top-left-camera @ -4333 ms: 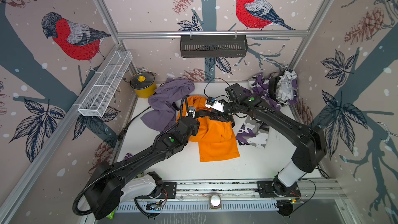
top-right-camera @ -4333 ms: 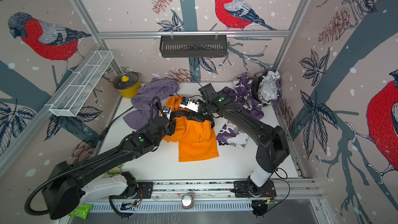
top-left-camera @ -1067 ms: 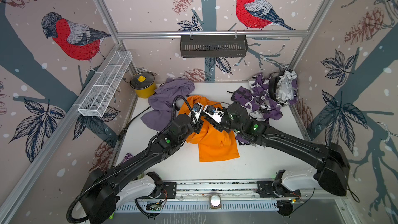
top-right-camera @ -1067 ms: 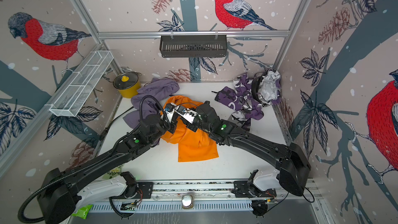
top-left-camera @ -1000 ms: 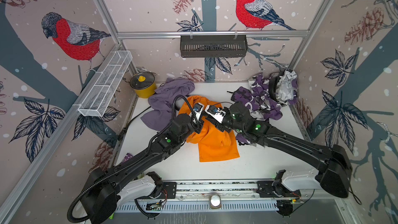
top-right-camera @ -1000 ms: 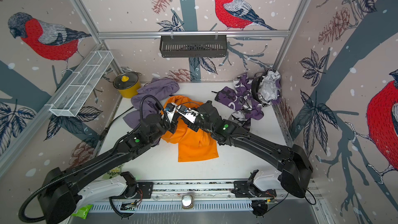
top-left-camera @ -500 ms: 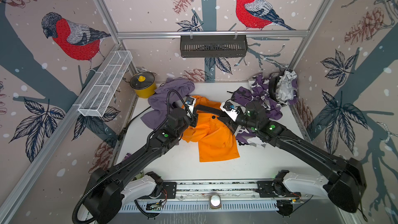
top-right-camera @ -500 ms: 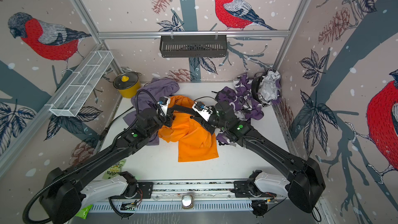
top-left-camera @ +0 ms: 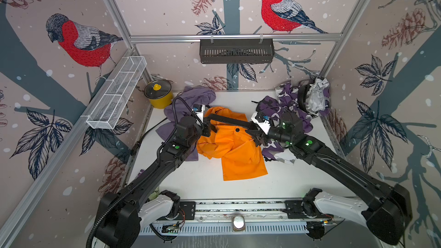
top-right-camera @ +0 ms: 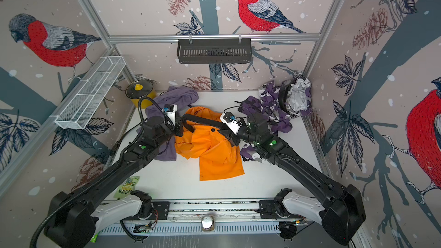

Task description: Remove the belt from the trousers

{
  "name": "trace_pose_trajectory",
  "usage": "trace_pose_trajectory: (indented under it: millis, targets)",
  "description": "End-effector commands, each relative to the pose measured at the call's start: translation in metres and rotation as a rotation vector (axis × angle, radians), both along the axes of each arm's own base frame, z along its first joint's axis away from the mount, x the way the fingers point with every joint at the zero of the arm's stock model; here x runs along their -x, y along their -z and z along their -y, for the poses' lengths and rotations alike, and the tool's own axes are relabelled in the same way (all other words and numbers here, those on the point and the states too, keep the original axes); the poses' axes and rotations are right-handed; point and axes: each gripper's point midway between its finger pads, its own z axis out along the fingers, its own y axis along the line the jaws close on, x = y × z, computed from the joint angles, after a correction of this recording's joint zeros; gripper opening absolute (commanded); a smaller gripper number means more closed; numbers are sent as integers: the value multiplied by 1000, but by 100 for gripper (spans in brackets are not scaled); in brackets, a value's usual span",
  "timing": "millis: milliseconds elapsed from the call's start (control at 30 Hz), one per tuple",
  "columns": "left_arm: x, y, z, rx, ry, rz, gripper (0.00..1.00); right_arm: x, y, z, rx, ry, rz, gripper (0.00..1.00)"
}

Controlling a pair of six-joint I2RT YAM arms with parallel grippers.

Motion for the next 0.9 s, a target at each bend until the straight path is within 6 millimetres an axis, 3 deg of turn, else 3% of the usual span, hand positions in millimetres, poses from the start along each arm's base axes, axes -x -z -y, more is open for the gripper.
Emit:
trace_pose_trajectory:
  millis: [0, 300, 367, 500, 533, 633, 700, 867]
  targets:
    - [-10, 30, -76, -7, -365, -117, 0, -12, 15, 26, 63, 131, -50, 2]
    - [-8, 46, -107, 160, -452, -171, 0, -14, 16, 32, 57, 132, -61, 1]
    - [-9, 47, -103, 163, -431, -176, 0, -13, 15, 29, 55, 107, -58, 1]
    - [-12, 36, -74, 135, -260, -171, 0, -12, 9, 18, 58, 65, -49, 1]
    - [-12, 33, -68, 115, -244, -164, 5, -12, 9, 15, 63, 56, -51, 1]
    - [-11, 21, -53, 48, -194, -140, 46, -13, 7, 6, 78, 30, -50, 1]
    - [-8, 8, -48, 14, -178, -115, 62, -15, 6, 1, 88, 21, -53, 1]
    - [7, -43, -54, -31, -193, 48, 83, -17, 2, -4, 102, 8, -47, 1]
